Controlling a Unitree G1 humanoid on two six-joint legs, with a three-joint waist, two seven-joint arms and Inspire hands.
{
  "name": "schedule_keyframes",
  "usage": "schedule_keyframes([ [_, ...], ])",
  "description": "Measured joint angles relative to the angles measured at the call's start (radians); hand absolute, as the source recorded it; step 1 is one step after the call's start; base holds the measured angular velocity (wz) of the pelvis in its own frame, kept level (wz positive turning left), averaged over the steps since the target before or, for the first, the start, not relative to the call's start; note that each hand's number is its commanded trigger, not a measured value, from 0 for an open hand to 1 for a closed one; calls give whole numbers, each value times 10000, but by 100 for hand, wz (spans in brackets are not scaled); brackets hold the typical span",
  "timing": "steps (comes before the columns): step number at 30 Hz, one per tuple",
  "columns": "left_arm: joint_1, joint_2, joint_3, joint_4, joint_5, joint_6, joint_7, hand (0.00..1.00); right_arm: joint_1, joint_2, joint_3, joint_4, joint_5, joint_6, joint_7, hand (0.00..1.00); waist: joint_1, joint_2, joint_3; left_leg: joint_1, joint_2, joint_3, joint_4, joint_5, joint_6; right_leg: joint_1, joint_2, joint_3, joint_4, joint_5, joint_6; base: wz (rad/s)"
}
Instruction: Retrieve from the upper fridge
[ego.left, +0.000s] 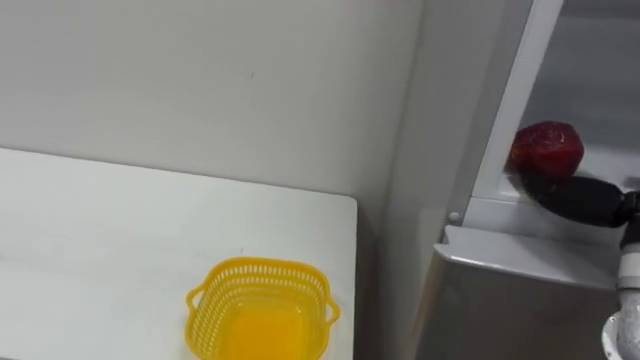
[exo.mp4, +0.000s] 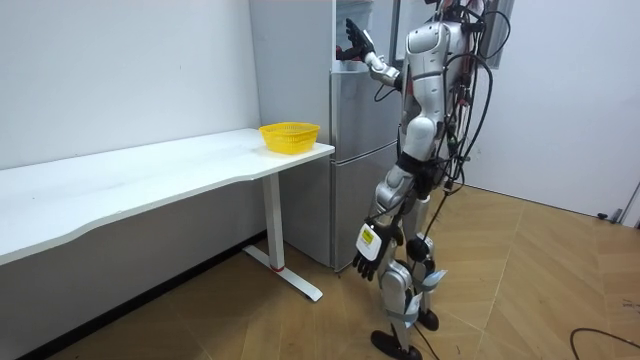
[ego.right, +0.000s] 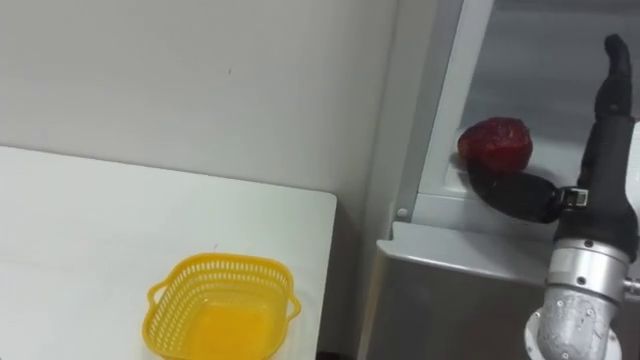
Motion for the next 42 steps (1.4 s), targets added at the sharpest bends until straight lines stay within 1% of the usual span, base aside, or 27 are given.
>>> schedule_keyframes([
  [3,12,38,82,18,1,-3,-70,0,-283,-109,-5,552,93,-3,182,0,-30,-72,-10,-3,-7,-101,1,19,-15,40,-10,-136,-5,0,0,10],
  [6,16,79,96,20,-1,-4,-165,0,-316,-204,-4,674,107,-12,289,0,-23,-118,6,-6,-2,-138,2,52,-32,75,-13,-228,-5,0,0,9],
  [14,59,85,96,156,-5,55,-297,0,-347,-219,11,766,76,11,731,0,-12,-122,6,-53,-4,-158,5,65,-41,75,-19,-251,5,-1,-1,0],
  [17,92,85,102,110,-1,189,-279,0,-347,-263,15,820,80,122,964,0,-24,-137,-6,-40,-3,-169,0,65,-41,80,-8,-226,-2,-1,-1,0],
  [18,105,85,102,96,-5,199,-279,0,-347,-320,15,825,76,219,1070,0,-28,-137,-6,-31,-3,-164,-1,64,-41,88,-8,-233,-3,-1,-1,0],
  [20,114,92,111,39,-25,234,-281,0,-361,-441,43,985,228,251,1230,0,-21,-144,-12,-16,0,-186,0,64,-41,98,-10,-251,-3,0,-1,0],
  [22,129,113,104,-22,-77,256,-281,0,-493,-622,125,1301,610,306,1494,0,-29,-138,-11,11,2,-186,4,64,-41,129,-10,-251,-4,0,-2,-2],
  [24,180,124,107,-67,-71,285,-284,0,-837,-854,276,1836,1027,365,1996,0,-53,-115,-3,123,6,-157,1,64,-41,223,-10,-222,-5,3,-6,-4],
  [26,177,131,111,-117,-70,301,-295,0,-956,-943,292,2094,1187,393,2355,0,-44,-87,-6,191,11,-101,-12,64,-41,273,-9,-212,-8,3,-6,0],
  [29,163,130,117,-126,-52,390,-367,0,-1072,-1017,290,2324,1304,460,2959,0,-40,-107,-19,198,16,-122,-25,64,-40,279,-6,-196,7,14,-24,-3],
  [31,154,123,259,-89,-64,401,-478,0,-1155,-1045,292,2445,1386,509,3391,0,-44,-111,-20,195,14,-123,-57,63,-40,273,-7,-189,8,25,-43,-2],
  [33,156,116,427,-44,-62,562,-500,0,-1412,-1053,290,2777,1609,768,3901,0,-33,-122,-24,184,15,-129,-46,62,-40,269,-8,-193,10,33,-56,0],
  [34,161,115,469,-42,-62,602,-500,0,-1461,-1063,288,2787,1615,846,3979,0,-32,-125,-25,177,14,-134,-34,62,-40,269,-9,-196,10,35,-59,0],
  [35,166,118,501,-26,-65,666,-497,0,-1523,-1086,288,2842,1615,901,4168,9,-32,-127,-27,172,15,-137,-17,61,-40,270,-8,-196,9,38,-63,0],
  [36,166,119,511,-25,-60,703,-500,0,-1538,-1130,286,2881,1637,909,4294,33,-43,-128,-28,167,14,-142,-6,61,-40,271,-9,-208,5,40,-66,0],
  [37,166,119,507,-32,-60,726,-504,0,-1538,-1166,294,2900,1659,928,4401,58,-49,-133,-29,164,12,-149,-1,61,-40,270,-11,-219,4,41,-66,0],
  [38,164,119,507,-46,-60,772,-518,0,-1544,-1229,292,2908,1698,980,4603,100,-49,-144,-36,162,11,-154,3,61,-40,269,-12,-226,4,40,-66,0],
  [42,116,122,502,-72,-65,831,-541,0,-1576,-1402,291,2968,1754,1111,5228,100,-48,-194,-70,172,16,-155,10,61,-40,272,-8,-237,2,40,-66,0],
])
